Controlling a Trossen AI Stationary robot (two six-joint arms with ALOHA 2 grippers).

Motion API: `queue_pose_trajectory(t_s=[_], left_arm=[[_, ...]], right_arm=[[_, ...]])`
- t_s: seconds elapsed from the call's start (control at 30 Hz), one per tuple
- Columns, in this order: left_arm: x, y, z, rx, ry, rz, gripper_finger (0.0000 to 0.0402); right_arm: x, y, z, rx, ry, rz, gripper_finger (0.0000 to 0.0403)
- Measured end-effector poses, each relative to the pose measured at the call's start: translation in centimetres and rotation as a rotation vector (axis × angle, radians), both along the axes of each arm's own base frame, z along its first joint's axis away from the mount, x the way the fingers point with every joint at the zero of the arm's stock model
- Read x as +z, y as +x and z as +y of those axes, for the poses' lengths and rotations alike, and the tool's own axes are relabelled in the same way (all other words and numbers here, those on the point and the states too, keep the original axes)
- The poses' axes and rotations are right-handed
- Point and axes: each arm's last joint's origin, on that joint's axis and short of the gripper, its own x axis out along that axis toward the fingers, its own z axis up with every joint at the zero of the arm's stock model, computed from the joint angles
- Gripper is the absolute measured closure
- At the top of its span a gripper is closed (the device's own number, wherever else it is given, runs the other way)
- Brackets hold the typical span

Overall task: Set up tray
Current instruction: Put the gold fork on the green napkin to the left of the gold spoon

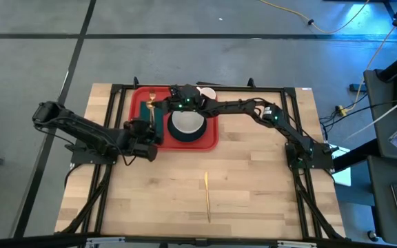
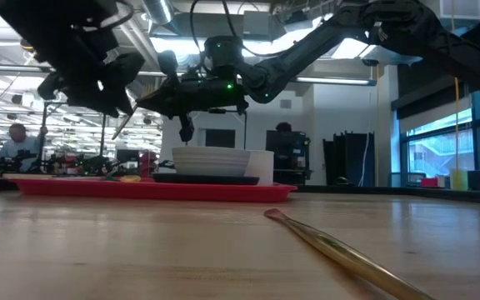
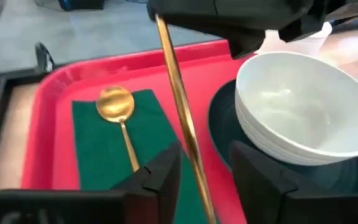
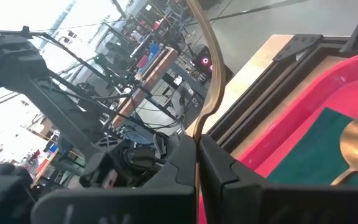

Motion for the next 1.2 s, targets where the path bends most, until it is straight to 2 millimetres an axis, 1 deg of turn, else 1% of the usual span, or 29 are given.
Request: queue_pose_trajectory(t_s=[0.1, 0.2, 0.3, 0.4, 0.5, 0.6, 0.73, 0.83, 0.97, 1.2], left_arm=[[0.9, 0.1, 0.0, -0.007, -0.002, -0.021, 0.025], [1.2, -0.1, 0.5, 0.006, -0.037, -0.013, 0.0246], [1.2, -0.5, 0.9, 0.027, -0.086, 0.033, 0.0252], [1.3, -0.7, 1.0, 0.041, -0.081, 0.056, 0.0261], [1.4, -0.7, 1.2, 0.056, -0.05, 0.045, 0.0265], [1.4, -0.6, 1.4, 0.067, -0.055, 0.033, 0.0265], [1.4, -0.6, 1.6, 0.077, -0.059, 0.03, 0.0265], [1.5, -0.6, 1.8, 0.096, -0.04, 0.027, 0.0268], [1.5, -0.6, 2.2, 0.116, -0.004, 0.035, 0.0288], [1.6, -0.5, 2.5, 0.105, 0.011, 0.06, 0.0356]], right_arm=[[0.0, 0.0, 0.0, 0.001, -0.005, -0.002, 0.0402], [0.1, 0.0, 0.0, 0.001, -0.007, -0.008, 0.0402], [0.2, 0.0, 0.0, 0.002, -0.01, -0.022, 0.0402], [0.5, 0.0, 0.0, 0.008, -0.013, -0.049, 0.0402], [0.6, 0.0, 0.1, 0.011, -0.018, -0.06, 0.0402], [0.6, 0.0, 0.1, 0.012, -0.018, -0.06, 0.0402], [0.8, 0.0, 0.1, 0.033, 0.026, -0.08, 0.0402], [0.9, 0.1, 0.2, 0.037, 0.027, -0.086, 0.0402], [0.8, 0.1, 0.5, 0.052, 0.029, -0.082, 0.0402], [0.8, 0.1, 0.4, 0.053, 0.028, -0.078, 0.0402]])
